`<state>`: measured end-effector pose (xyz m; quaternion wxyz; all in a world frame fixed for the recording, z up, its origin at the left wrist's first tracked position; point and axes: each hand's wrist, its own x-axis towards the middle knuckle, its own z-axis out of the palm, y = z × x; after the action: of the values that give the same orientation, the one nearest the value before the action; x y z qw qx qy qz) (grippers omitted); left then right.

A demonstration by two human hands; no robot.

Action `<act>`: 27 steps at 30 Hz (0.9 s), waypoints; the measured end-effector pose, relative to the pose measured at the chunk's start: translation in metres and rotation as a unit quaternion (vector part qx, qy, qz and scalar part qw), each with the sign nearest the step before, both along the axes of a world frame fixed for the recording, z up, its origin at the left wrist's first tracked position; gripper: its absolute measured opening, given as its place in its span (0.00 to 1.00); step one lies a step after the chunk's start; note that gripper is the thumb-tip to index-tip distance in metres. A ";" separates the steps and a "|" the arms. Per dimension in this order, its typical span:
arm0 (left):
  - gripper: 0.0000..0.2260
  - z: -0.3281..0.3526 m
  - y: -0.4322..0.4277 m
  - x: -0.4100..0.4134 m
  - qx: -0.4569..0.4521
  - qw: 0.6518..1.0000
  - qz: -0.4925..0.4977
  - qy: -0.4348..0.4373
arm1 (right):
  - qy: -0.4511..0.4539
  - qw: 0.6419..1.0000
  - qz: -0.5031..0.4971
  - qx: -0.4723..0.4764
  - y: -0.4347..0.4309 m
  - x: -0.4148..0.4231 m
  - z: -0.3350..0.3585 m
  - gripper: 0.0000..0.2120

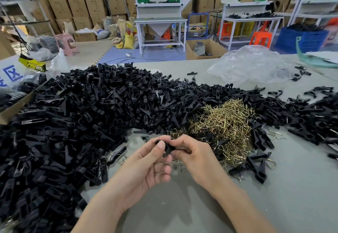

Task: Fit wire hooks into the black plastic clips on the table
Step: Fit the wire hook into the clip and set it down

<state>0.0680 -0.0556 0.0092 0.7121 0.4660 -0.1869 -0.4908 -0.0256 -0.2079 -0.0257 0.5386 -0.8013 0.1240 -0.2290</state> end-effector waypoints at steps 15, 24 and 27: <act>0.17 -0.004 0.003 0.005 0.001 0.998 -0.030 0.060 | 0.005 0.998 -0.002 -0.058 0.002 -0.001 0.003 0.14; 0.27 -0.008 0.003 0.008 -0.052 0.987 -0.025 0.153 | -0.029 0.999 -0.013 -0.039 0.004 -0.001 0.006 0.16; 0.27 -0.007 0.001 0.006 -0.068 0.985 -0.014 0.161 | -0.038 0.998 0.011 0.042 0.006 -0.001 0.012 0.21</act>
<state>0.0742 -0.0543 0.0020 0.7562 0.3288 -0.1093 -0.5551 -0.0262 -0.2020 -0.0140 0.5785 -0.7700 0.1046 -0.2478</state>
